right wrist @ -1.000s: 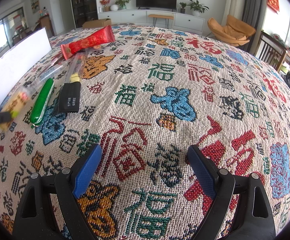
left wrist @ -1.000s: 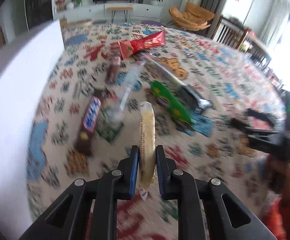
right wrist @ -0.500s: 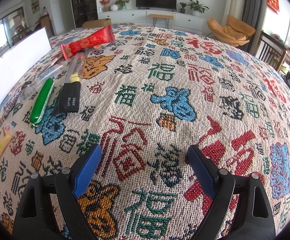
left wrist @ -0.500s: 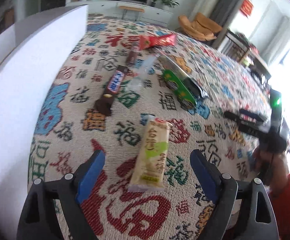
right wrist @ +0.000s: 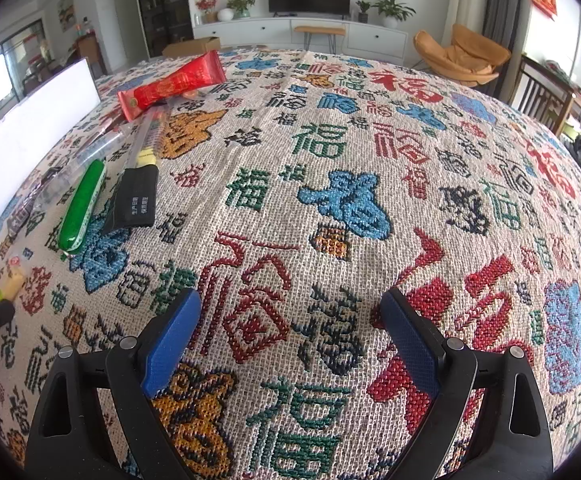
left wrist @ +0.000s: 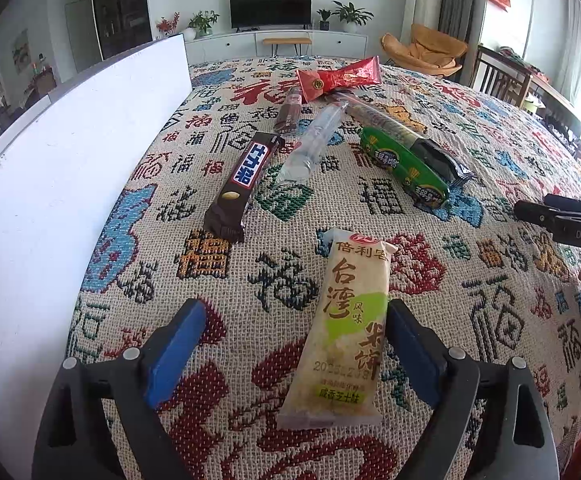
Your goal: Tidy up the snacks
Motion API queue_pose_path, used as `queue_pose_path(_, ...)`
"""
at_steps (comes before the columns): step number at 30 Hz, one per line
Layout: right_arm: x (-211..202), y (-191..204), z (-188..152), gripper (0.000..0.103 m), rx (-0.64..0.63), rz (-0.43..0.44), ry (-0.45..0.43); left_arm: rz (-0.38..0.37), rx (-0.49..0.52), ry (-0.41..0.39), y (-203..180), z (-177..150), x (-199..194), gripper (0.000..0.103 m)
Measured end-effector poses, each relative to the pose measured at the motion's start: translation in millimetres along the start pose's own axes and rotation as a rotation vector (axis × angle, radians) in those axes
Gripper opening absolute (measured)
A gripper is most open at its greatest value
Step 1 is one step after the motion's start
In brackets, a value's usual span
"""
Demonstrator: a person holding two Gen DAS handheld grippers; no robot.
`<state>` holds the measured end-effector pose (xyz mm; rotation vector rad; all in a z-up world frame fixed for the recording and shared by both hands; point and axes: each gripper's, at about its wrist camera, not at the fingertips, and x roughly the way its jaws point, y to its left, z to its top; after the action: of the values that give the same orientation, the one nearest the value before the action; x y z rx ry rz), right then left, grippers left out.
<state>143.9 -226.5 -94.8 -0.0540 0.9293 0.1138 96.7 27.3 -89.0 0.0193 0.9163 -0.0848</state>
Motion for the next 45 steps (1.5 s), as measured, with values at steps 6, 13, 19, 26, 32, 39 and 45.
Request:
queue_pose_path(6,-8,17,42,0.093,0.136,0.147,0.142,-0.006,0.02,0.009,-4,-2,1,0.097)
queue_pose_path(13,26,128,105,0.089,-0.011,0.357,0.34,-0.01,0.02,0.01,-4,-2,1,0.098)
queue_pose_path(19,73,170,113,0.087,-0.11,0.204,0.394,-0.008,0.019,0.008,-4,-2,1,0.098)
queue_pose_path(26,61,193,96,0.029,-0.259,0.13,0.331,-0.011,0.019,0.013,-4,-1,2,0.1)
queue_pose_path(32,21,163,56,0.024,-0.262,0.205,0.352,-0.009,0.021,0.012,-5,0,3,0.1)
queue_pose_path(39,-17,102,3,0.029,-0.141,0.196,0.228,-0.008,0.022,0.013,-6,-1,2,0.101)
queue_pose_path(45,-13,116,-12,0.076,-0.206,0.147,0.023,-0.005,0.022,0.013,-6,-1,2,0.101)
